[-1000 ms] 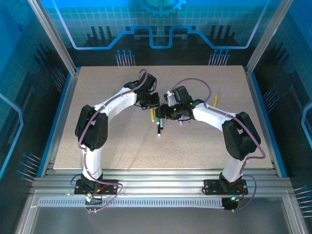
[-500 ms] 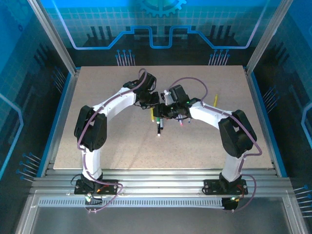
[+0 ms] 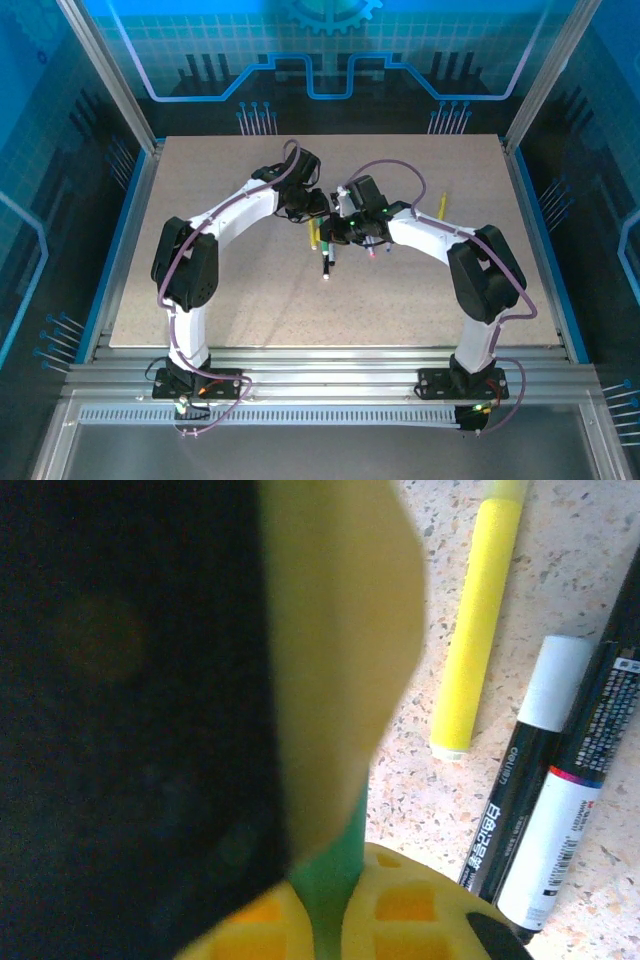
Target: Open the pen caps
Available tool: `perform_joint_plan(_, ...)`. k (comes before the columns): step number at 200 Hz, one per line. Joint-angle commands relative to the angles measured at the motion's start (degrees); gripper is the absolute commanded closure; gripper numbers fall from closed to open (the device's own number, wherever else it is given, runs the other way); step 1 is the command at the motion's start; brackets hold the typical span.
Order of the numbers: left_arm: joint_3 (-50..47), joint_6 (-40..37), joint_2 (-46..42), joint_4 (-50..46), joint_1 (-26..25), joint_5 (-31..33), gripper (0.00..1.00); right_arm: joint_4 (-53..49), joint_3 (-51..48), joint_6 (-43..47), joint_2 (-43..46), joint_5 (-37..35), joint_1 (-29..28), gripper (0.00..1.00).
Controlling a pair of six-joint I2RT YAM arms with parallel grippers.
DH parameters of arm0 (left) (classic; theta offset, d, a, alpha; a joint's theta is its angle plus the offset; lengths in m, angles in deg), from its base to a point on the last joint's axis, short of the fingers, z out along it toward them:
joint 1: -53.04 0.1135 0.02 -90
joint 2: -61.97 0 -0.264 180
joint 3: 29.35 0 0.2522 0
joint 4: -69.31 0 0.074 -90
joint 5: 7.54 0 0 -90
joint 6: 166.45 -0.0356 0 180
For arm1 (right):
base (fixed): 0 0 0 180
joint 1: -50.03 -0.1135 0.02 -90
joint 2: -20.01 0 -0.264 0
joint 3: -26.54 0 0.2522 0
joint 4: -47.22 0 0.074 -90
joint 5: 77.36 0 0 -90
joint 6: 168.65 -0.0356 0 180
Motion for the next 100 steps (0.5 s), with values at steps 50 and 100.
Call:
perform_joint_plan(50,1.46,0.53,0.25,0.69,-0.32,-0.18,0.81,0.68,-1.13,1.55,3.26,1.58,-1.05,1.0)
perform_joint_plan(100,1.73,0.66,1.68,0.85,0.0,1.91,1.0,-1.07,-2.51,2.27,5.32,2.2,-1.38,1.0)
